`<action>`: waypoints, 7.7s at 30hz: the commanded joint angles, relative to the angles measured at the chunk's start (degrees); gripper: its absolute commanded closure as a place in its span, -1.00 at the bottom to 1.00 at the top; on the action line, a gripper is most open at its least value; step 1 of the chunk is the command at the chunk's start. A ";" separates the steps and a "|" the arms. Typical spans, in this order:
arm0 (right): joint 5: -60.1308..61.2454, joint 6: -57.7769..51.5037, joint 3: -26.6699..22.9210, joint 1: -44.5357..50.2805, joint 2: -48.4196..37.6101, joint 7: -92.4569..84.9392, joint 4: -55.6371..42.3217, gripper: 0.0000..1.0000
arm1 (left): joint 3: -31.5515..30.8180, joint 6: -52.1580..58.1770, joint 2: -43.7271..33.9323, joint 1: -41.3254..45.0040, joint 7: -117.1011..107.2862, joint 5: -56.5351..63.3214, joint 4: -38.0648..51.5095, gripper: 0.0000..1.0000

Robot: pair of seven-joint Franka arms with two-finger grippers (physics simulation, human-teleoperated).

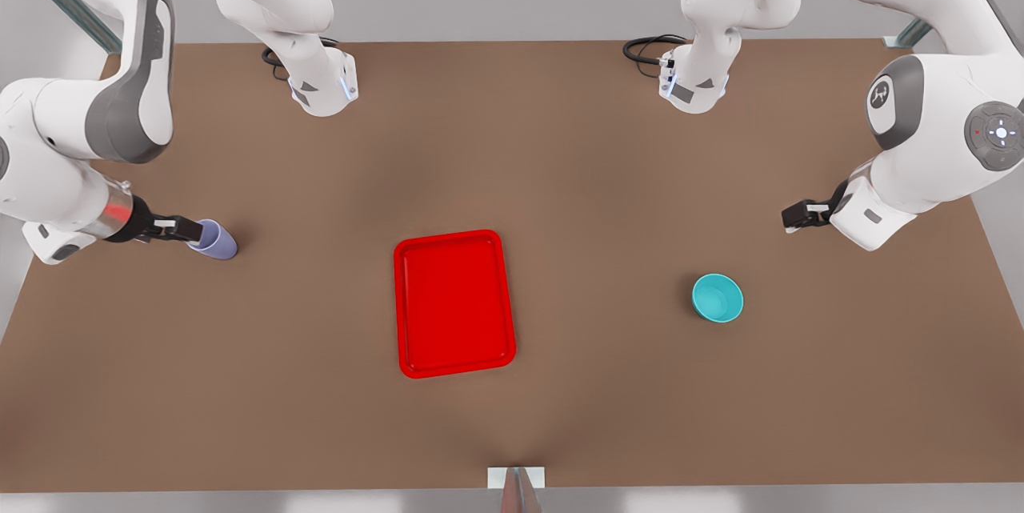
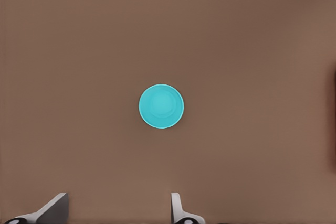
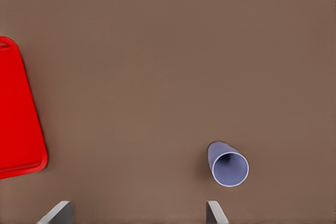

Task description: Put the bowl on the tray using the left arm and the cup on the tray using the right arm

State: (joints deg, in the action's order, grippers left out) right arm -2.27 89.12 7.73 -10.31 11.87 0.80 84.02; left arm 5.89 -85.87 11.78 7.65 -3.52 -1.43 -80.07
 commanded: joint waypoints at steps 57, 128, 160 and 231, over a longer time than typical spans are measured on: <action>-2.21 -2.02 -0.08 -0.33 5.27 -2.91 -7.82 -1.00 | -0.35 -38.06 26.36 -8.09 35.68 -25.12 -22.24 0.51; 0.95 -8.09 0.27 0.37 7.12 -5.37 -3.78 -1.00 | -9.58 -57.13 39.19 34.28 -51.68 -33.82 0.88 -1.00; -4.85 27.16 0.62 -20.63 -0.80 -13.28 36.92 -1.00 | -8.52 -3.52 1.93 0.26 -2.20 4.50 -1.49 -1.00; -4.68 36.13 2.02 -21.51 7.73 -13.11 35.17 0.57 | -8.52 -1.93 2.63 0.18 -2.55 3.62 -2.28 -1.00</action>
State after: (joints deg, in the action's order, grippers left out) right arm -6.51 123.87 10.35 -31.82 19.56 -12.55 118.30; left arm -2.64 -87.80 14.42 7.82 -6.06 2.19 -82.35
